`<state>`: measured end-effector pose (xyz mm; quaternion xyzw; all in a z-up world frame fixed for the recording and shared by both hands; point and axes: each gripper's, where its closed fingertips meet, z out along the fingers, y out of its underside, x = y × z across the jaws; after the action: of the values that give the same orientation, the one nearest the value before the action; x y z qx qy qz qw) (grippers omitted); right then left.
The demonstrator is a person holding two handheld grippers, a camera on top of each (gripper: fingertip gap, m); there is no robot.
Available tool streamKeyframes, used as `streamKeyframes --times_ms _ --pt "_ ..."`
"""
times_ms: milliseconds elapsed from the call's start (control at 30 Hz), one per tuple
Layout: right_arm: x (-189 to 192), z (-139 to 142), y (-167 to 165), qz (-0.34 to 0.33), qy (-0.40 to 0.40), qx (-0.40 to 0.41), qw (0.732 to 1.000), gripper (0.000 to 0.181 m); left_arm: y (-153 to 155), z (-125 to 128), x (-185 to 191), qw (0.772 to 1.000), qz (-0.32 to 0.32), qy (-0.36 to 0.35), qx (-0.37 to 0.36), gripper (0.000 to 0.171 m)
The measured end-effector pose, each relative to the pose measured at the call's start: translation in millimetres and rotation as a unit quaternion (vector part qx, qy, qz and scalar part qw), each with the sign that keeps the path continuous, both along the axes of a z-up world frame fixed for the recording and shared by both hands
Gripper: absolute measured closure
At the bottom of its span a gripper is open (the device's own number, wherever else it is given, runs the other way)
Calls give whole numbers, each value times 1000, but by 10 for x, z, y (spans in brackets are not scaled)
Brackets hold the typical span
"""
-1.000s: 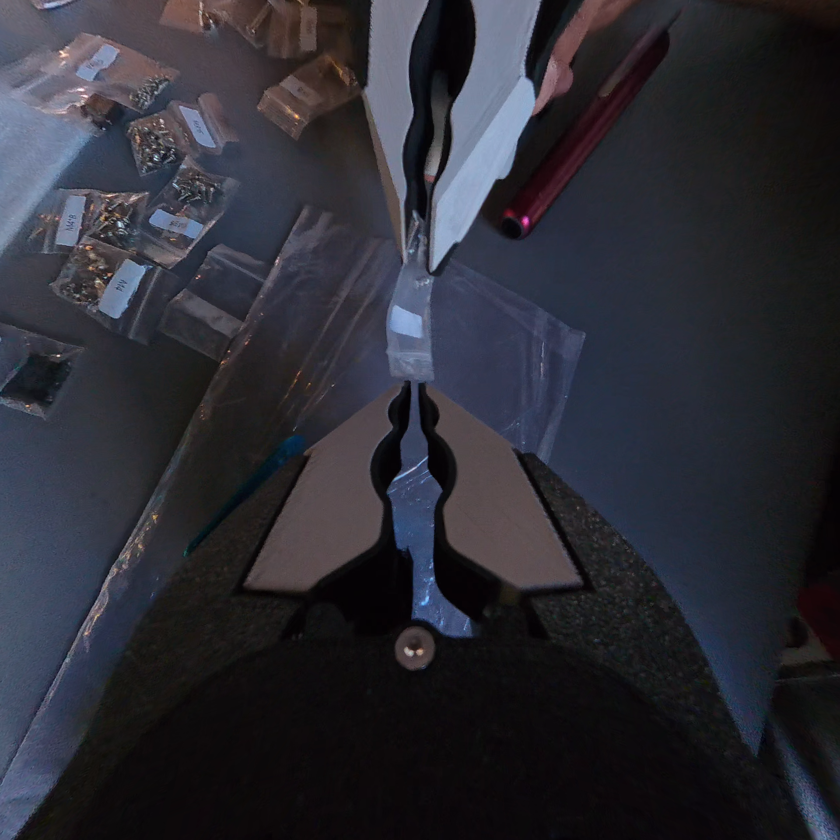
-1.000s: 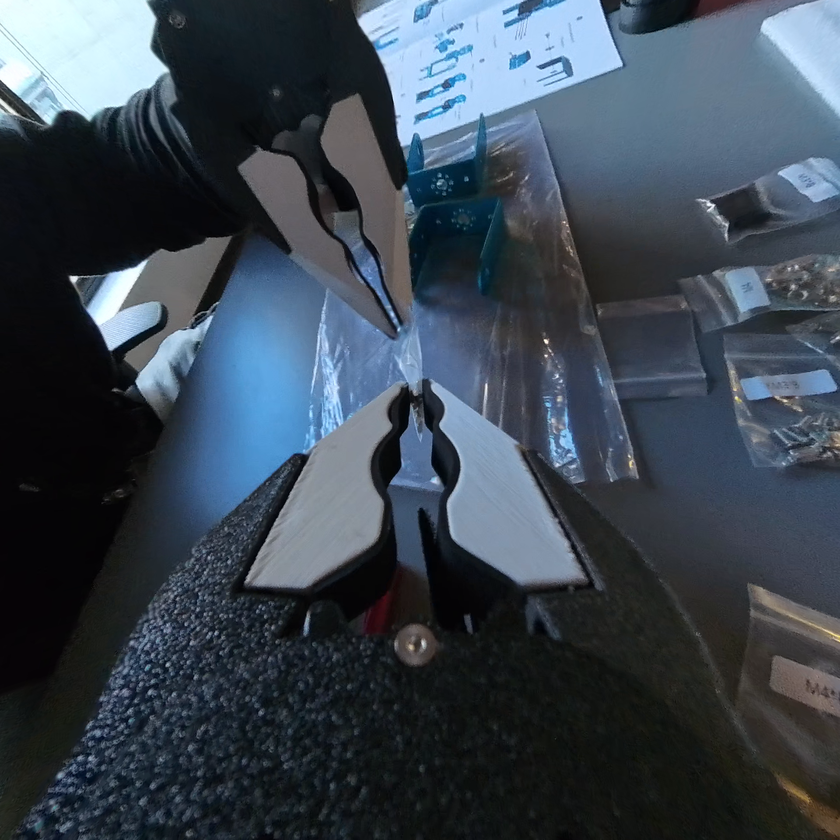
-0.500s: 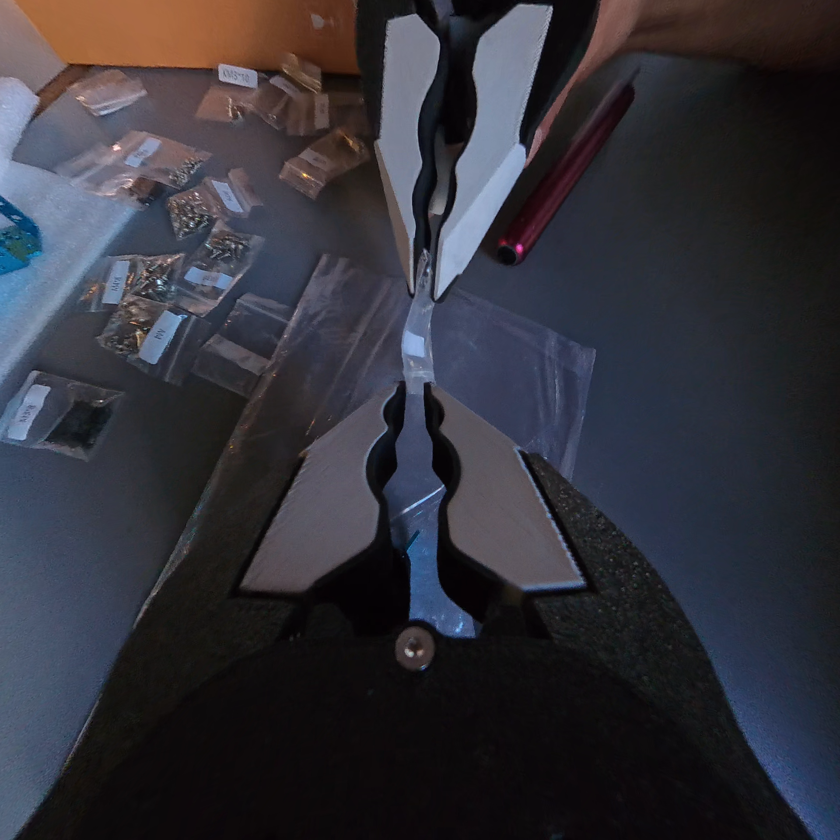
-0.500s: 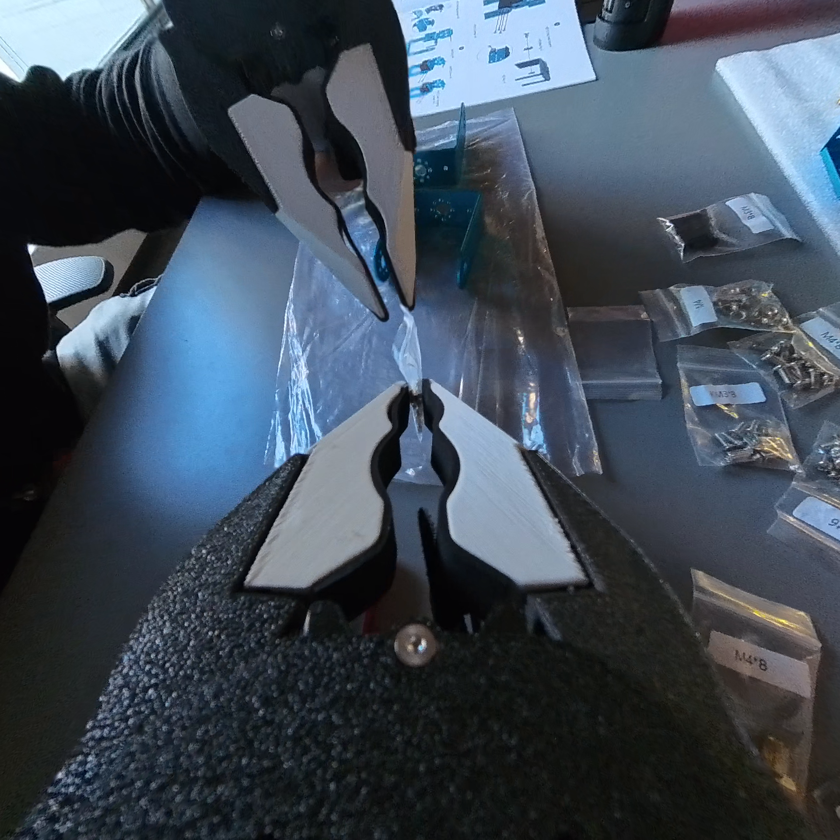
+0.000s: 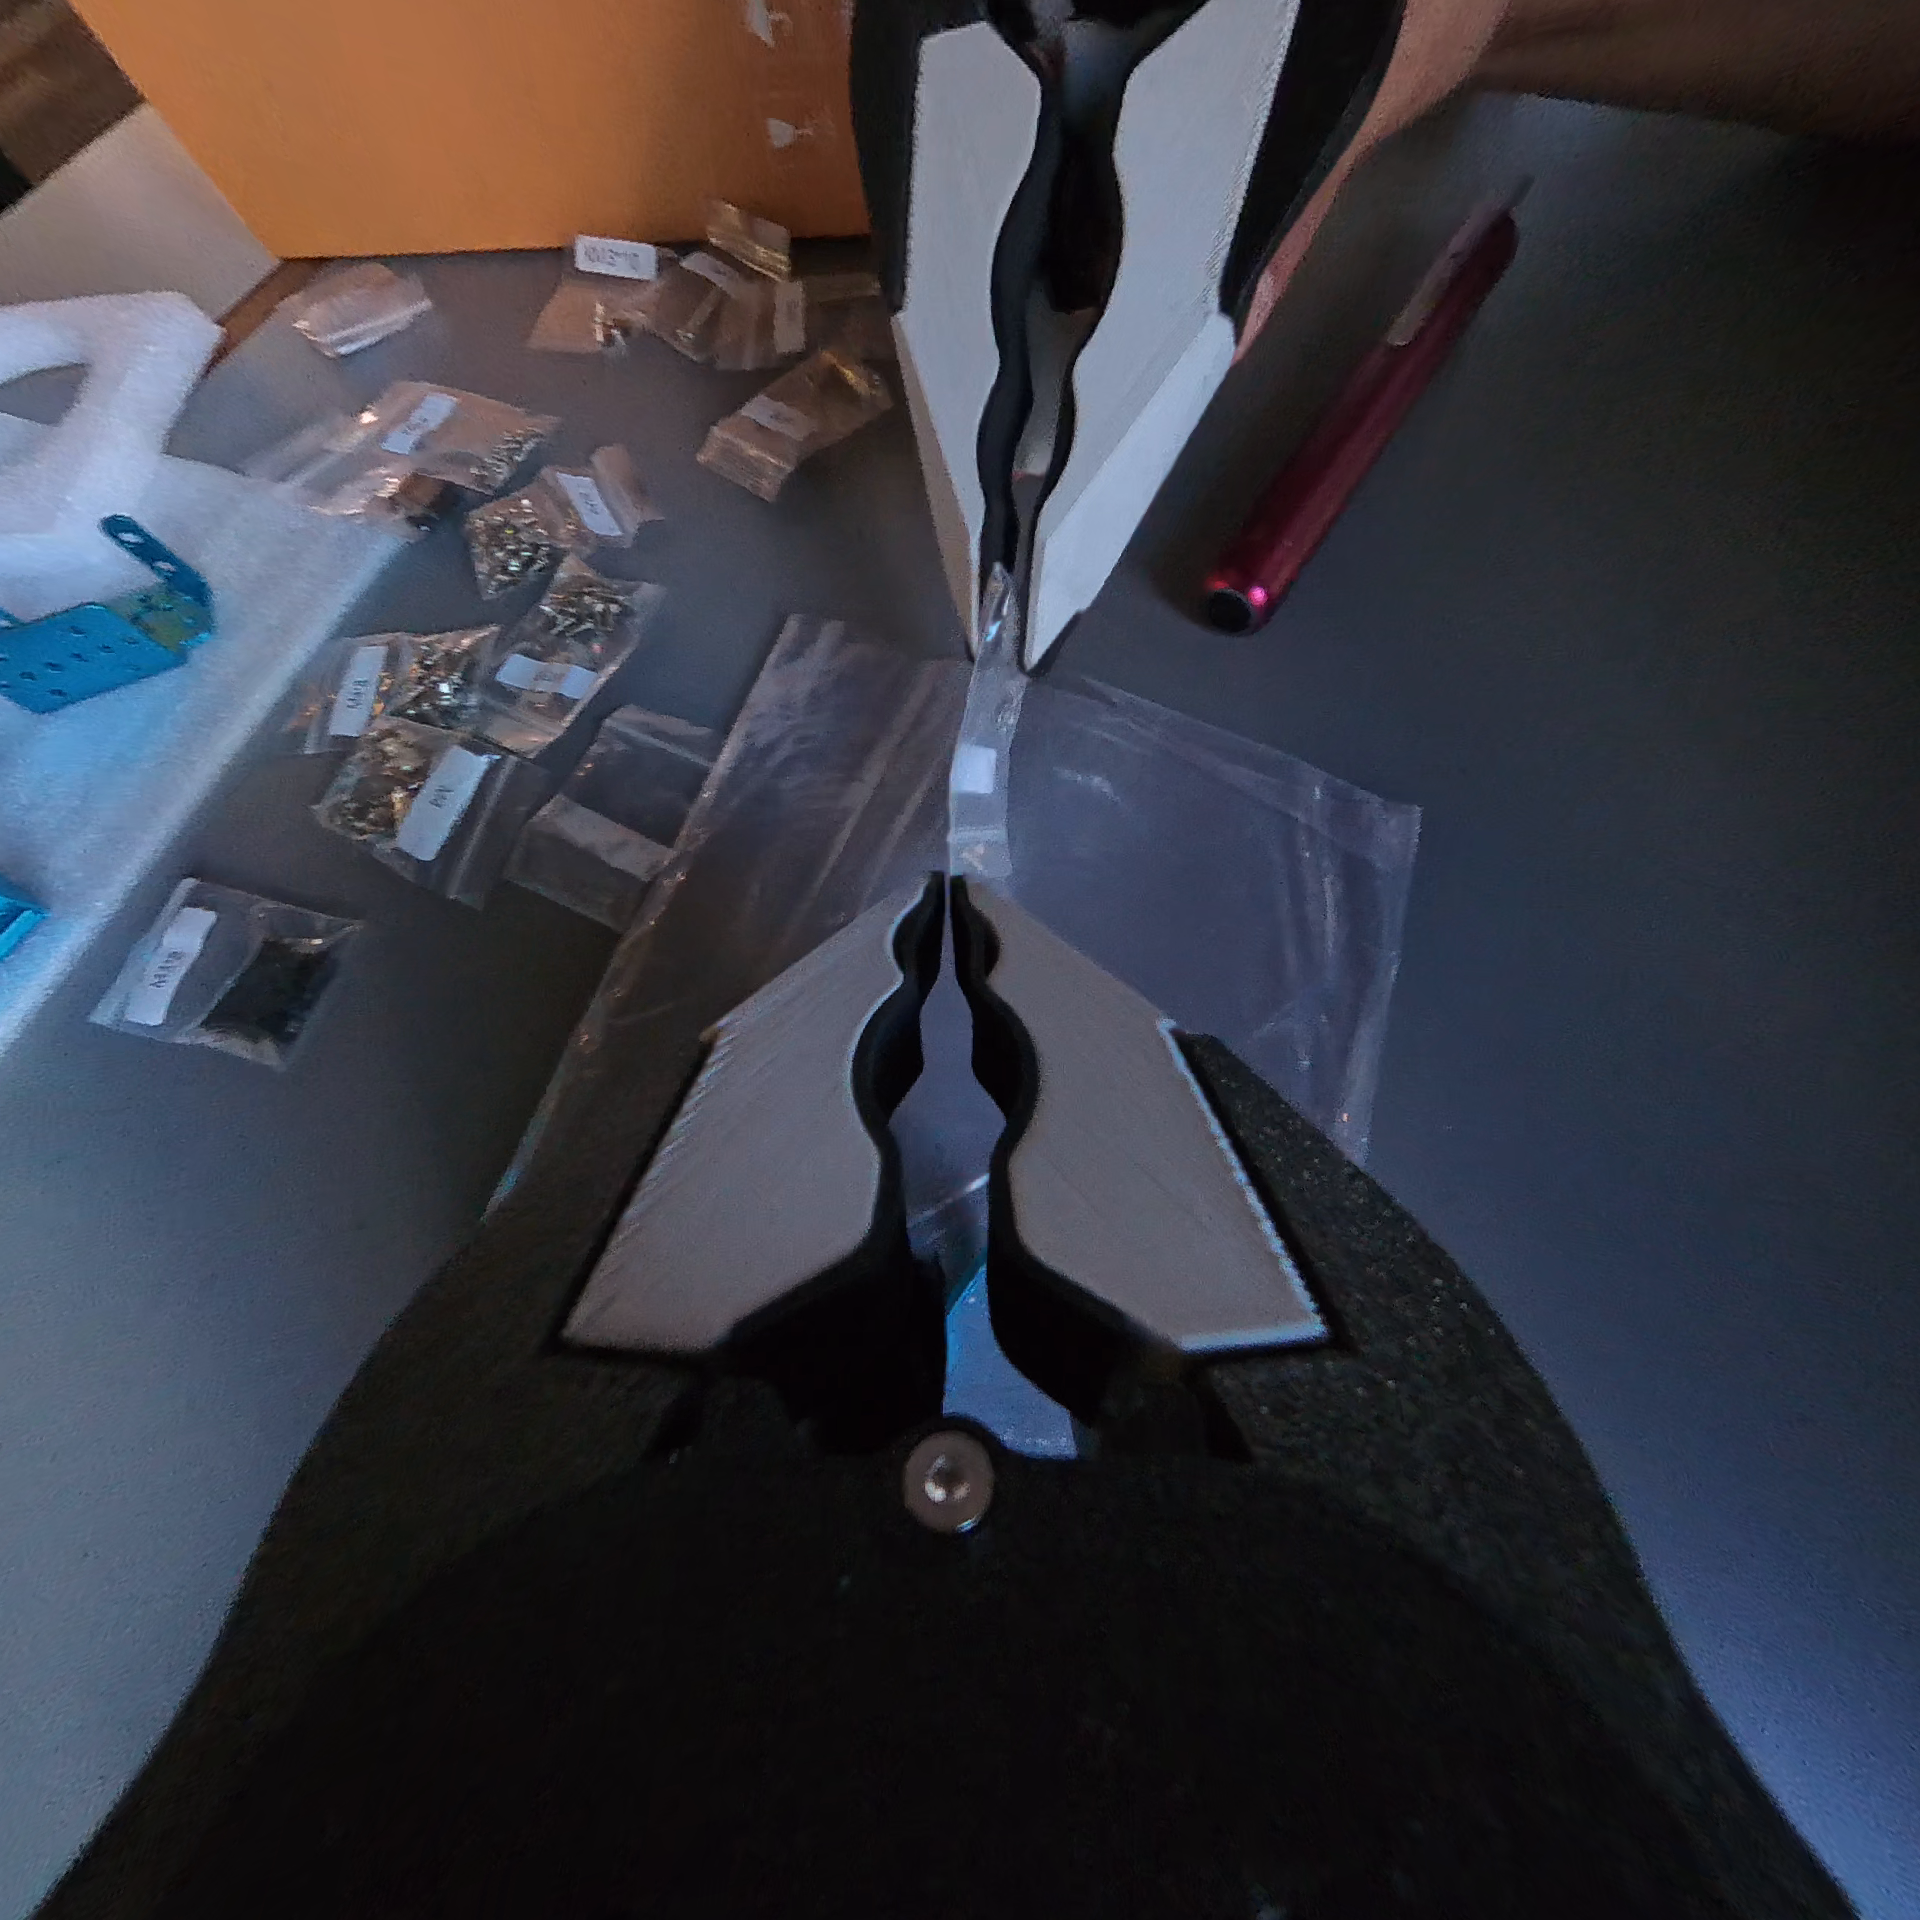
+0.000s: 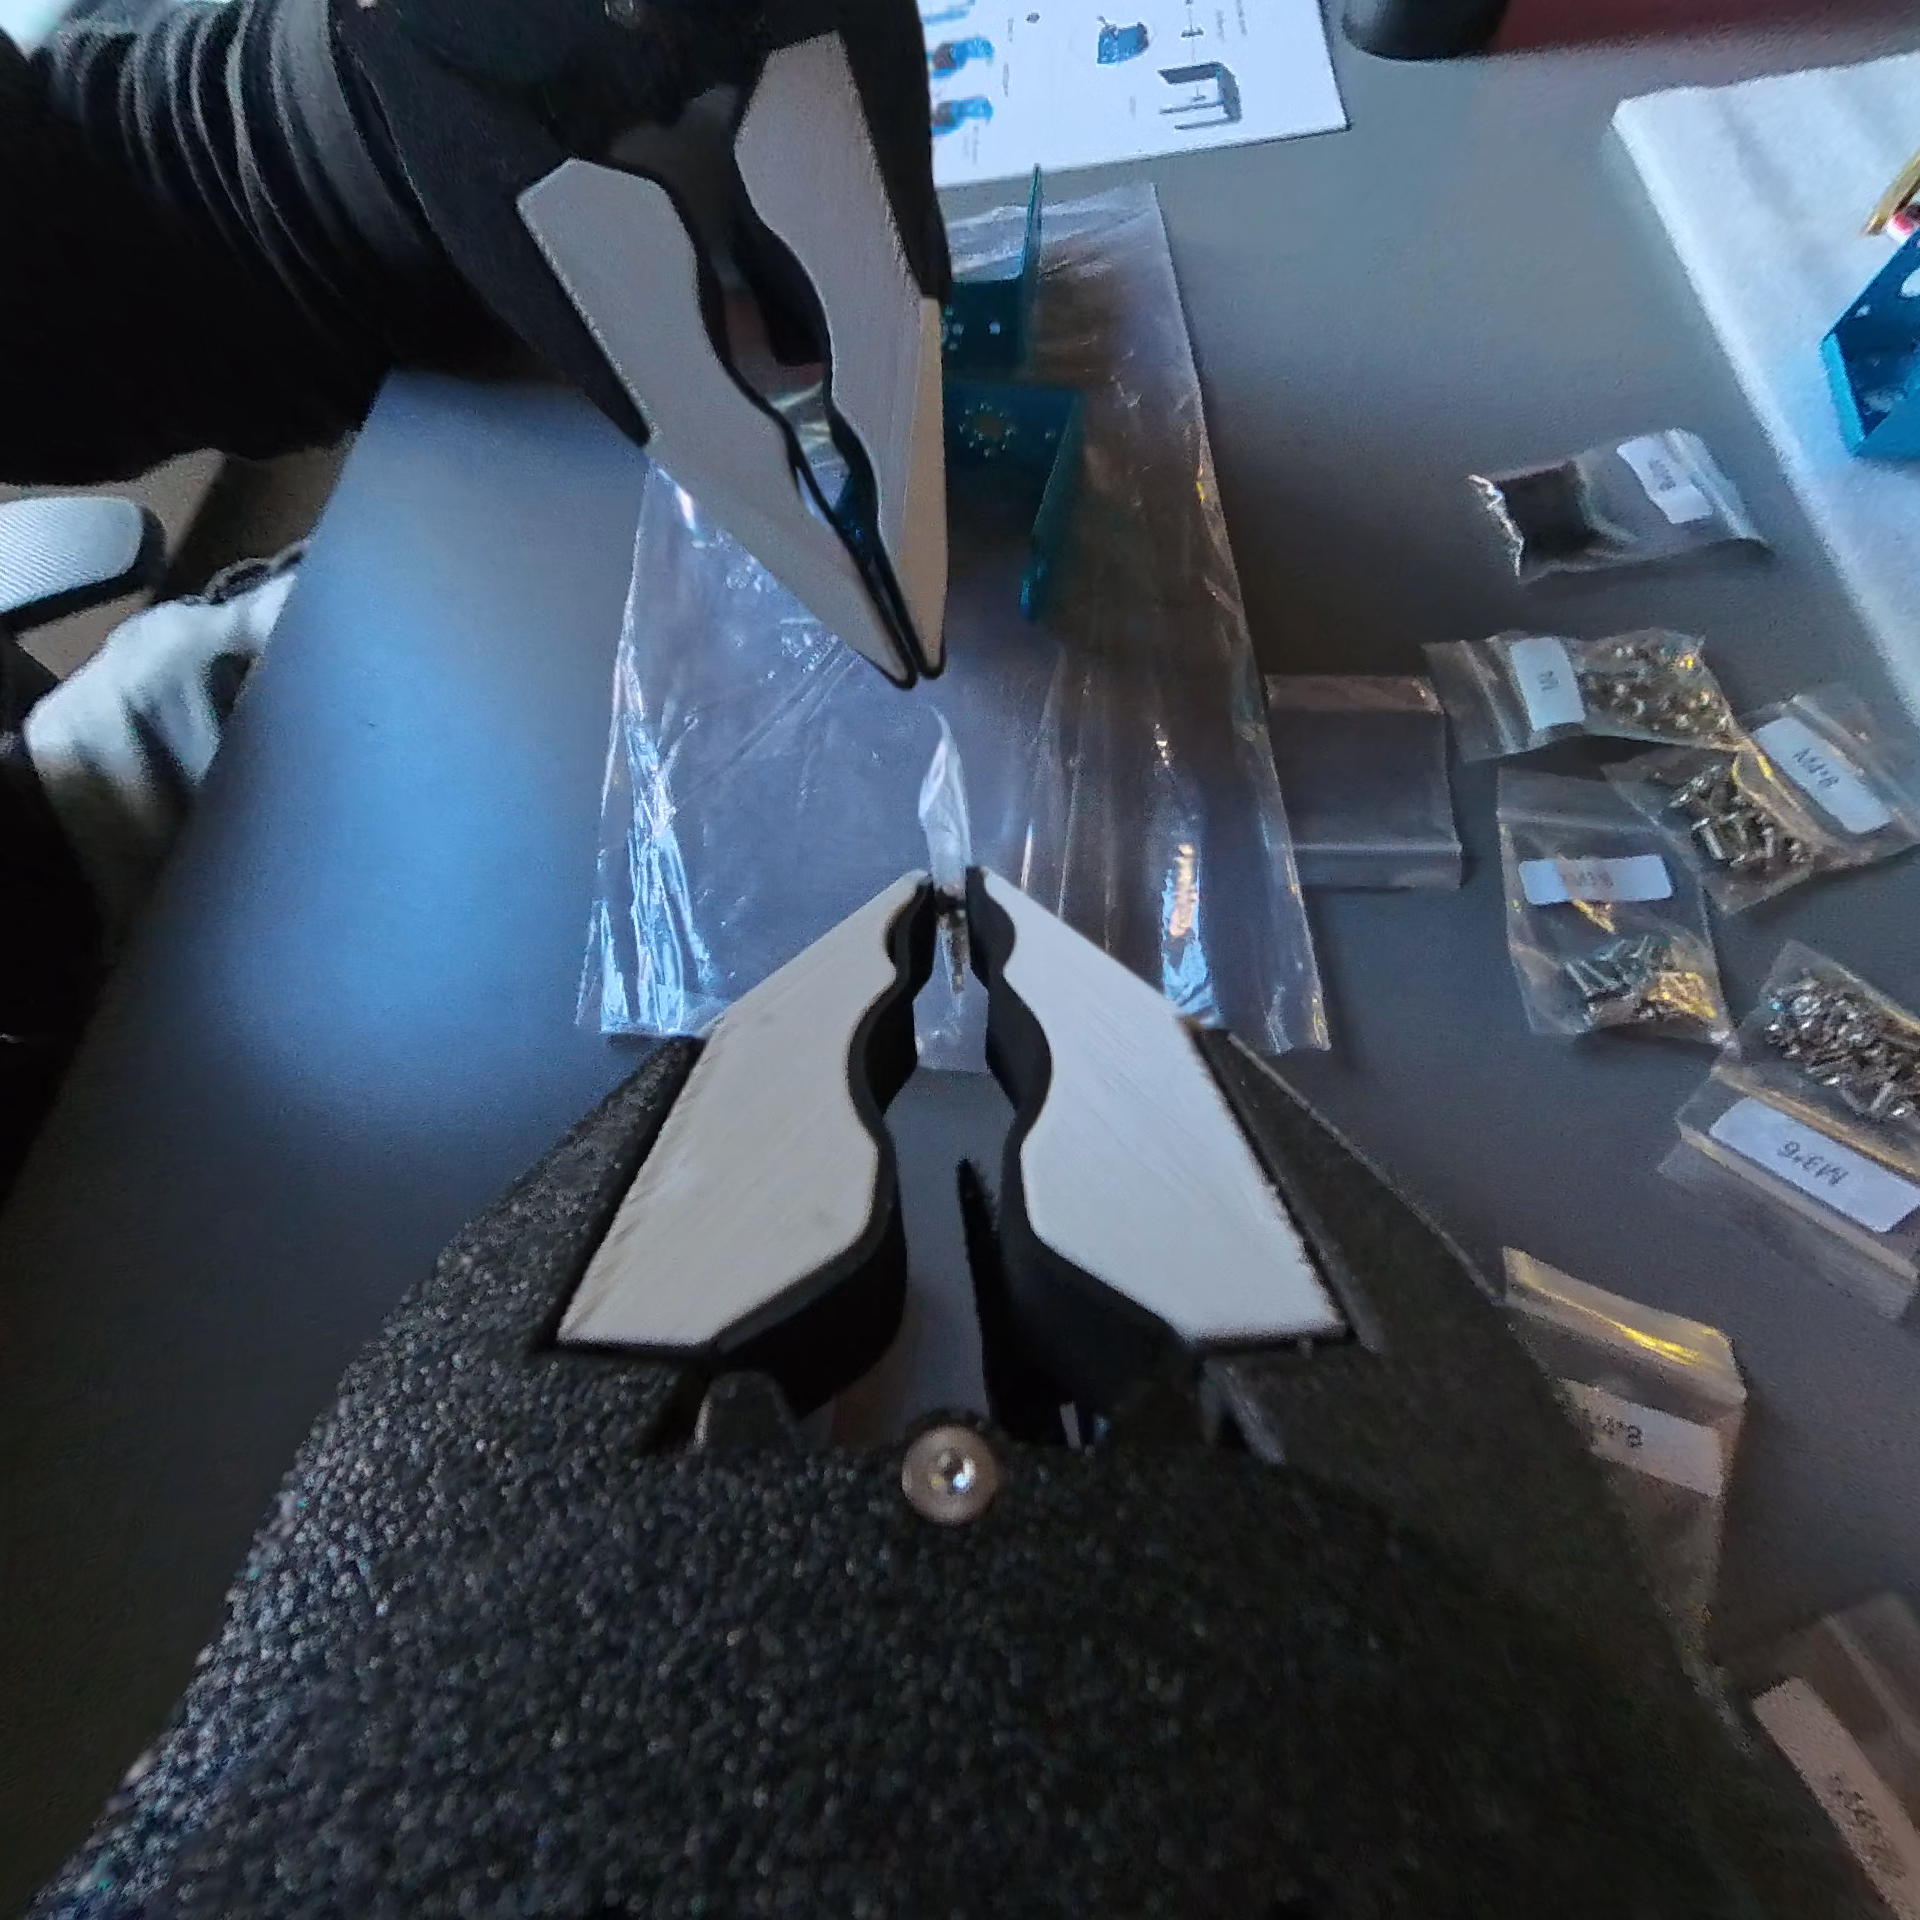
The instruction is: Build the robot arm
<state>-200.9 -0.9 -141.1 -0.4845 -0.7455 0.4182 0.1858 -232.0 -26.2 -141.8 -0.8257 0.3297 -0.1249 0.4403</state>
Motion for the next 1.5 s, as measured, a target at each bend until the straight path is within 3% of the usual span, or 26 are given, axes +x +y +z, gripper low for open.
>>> streamKeyframes --times_ms 233,300,467,600,767,900,1500 --pt "-10 79 24 -2 18 3 1000 176 -49 54 -96 1000 8 -19 18 156" --pt "27 -6 16 4 -8 14 1000 176 -61 74 -61 999 2 -27 18 155" --pt "11 -27 7 4 -6 16 1000 176 -16 69 68 1000 -9 -2 19 157" --pt "27 62 -30 15 13 -20 1000 176 60 6 -30 999 21 45 23 157" --pt "107 432 -178 63 73 -146 985 176 -81 339 23 996 -18 -61 55 157" --pt "108 563 -212 71 90 -205 972 177 -189 548 83 987 -51 -130 79 157" --pt "104 660 -299 80 95 -246 961 176 -200 578 181 983 -60 -147 88 156"
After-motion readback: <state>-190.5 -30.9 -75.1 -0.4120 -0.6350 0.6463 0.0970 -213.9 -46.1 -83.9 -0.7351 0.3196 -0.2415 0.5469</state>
